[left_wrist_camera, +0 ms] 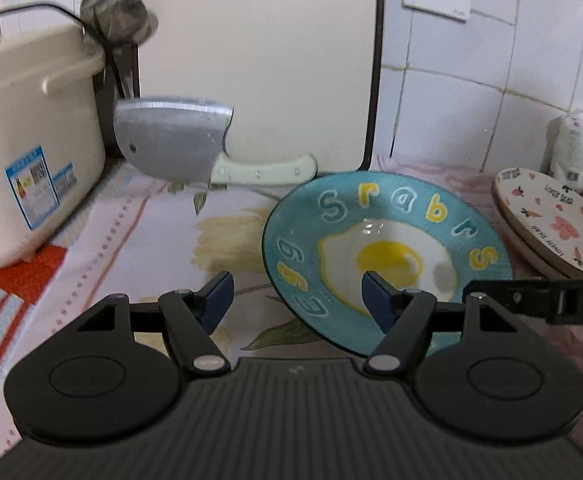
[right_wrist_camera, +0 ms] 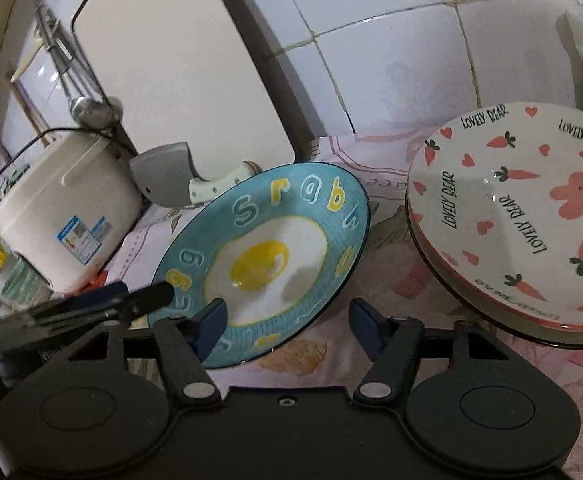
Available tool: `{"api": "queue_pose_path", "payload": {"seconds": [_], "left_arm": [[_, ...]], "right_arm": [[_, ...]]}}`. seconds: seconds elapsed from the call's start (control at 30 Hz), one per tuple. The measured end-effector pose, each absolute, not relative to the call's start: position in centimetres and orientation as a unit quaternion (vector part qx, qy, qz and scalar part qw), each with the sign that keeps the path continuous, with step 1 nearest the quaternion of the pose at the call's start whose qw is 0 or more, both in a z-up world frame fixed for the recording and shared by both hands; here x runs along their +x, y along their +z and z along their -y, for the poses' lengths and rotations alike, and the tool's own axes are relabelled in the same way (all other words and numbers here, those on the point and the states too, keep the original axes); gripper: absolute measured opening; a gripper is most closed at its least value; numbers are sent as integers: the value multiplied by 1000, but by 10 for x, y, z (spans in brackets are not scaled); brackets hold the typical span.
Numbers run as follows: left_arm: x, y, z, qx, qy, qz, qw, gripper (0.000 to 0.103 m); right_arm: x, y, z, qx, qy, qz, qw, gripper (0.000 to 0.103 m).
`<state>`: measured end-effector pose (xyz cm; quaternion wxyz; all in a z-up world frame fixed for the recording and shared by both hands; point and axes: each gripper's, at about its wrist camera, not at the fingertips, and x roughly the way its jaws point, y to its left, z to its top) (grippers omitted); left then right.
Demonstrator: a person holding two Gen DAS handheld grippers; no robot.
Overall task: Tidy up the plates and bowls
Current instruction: 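Lift the blue egg plate and lower it onto the bunny plate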
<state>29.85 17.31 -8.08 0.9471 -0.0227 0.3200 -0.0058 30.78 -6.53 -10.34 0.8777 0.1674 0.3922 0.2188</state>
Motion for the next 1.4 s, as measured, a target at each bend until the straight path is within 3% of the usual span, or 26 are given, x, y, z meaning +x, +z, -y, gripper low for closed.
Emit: {"api": "queue_pose_path", "payload": {"seconds": [0.1,0.17,0.2,0.3,0.77,1.4], "left_arm": [[306,-88,-178,-37,5,-334,942,53],[309,-92,-180,-40,11,-342,939,32],[311,-94,-182,-46,7,-347,937,32],[310,-96,-185,-69,-16,-346,936,18],[301,-91,-174,-55,7,-346,937,18],[202,-32,-151,-16,8,-304,952,18]], "right_arm": [[314,-111,66,177,210,-396,876,47],[316,-115,66,180,199,-398,877,37],[316,-116,66,175,194,-396,880,30],[316,-116,67,166,197,-396,882,27],[315,-112,62,141,213,-397,881,29],[237,-62,93,159,255,-380,875,29]]}}
